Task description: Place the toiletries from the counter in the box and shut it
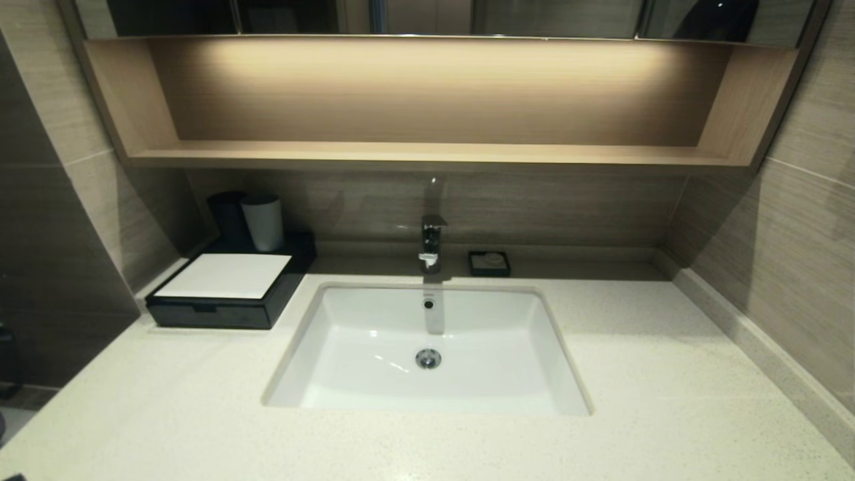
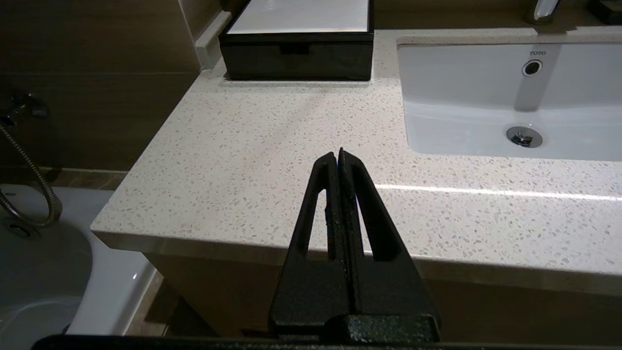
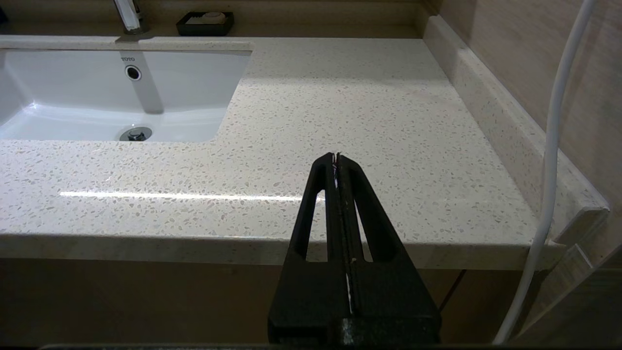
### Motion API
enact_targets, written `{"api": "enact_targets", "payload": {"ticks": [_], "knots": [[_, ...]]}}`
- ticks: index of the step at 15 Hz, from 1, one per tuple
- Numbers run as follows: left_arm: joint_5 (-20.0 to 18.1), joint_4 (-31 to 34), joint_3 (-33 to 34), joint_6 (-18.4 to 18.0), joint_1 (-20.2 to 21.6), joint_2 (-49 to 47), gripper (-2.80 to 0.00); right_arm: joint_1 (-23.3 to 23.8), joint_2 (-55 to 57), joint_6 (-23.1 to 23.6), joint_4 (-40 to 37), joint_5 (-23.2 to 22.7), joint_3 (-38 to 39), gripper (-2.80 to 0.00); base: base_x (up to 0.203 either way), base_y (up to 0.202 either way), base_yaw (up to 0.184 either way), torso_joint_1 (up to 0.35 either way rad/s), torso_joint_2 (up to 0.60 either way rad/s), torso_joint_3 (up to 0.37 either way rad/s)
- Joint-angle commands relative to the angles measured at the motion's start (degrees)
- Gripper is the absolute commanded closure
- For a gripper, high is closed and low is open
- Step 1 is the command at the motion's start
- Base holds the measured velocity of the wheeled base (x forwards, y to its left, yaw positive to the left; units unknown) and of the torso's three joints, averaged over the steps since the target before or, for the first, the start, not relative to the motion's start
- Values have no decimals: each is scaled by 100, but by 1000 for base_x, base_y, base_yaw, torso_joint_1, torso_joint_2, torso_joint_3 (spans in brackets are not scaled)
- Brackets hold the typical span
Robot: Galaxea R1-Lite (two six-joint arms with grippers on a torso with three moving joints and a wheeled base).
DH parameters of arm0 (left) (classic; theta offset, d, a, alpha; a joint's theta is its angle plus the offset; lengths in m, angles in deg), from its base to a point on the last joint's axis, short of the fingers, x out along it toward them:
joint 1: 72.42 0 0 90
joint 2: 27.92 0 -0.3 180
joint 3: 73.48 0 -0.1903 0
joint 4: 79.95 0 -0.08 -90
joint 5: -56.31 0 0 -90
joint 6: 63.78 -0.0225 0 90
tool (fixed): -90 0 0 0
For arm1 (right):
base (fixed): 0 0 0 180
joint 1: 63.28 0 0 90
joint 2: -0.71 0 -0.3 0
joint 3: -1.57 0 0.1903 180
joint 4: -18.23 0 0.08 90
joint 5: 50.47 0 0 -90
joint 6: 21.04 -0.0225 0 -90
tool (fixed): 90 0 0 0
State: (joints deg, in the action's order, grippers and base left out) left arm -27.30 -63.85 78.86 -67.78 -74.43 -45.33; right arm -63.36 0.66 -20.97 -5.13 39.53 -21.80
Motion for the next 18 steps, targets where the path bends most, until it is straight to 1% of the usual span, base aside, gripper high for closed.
{"api": "enact_targets", "payload": {"ticks": [1, 4, 6, 9, 13, 18], "knots": [[-103, 408, -34, -5, 70, 608, 0, -1, 5, 1, 0, 0, 9, 0, 0, 0, 0, 0, 0, 0], [-253, 735, 19, -30, 153, 998, 0, -1, 5, 1, 0, 0, 9, 0, 0, 0, 0, 0, 0, 0], [-367, 937, 34, -197, 157, 1231, 0, -1, 5, 2, 9, 0, 9, 0, 0, 0, 0, 0, 0, 0], [-367, 996, 42, -212, 157, 1398, 0, -1, 5, 1, 7, 0, 9, 0, 0, 0, 0, 0, 0, 0], [-375, 1252, 21, -230, 157, 1703, 0, -1, 5, 1, 9, 0, 9, 0, 0, 0, 0, 0, 0, 0], [-376, 1227, 34, -241, 157, 1732, 0, -1, 5, 2, 0, 0, 9, 0, 0, 0, 0, 0, 0, 0]]}}
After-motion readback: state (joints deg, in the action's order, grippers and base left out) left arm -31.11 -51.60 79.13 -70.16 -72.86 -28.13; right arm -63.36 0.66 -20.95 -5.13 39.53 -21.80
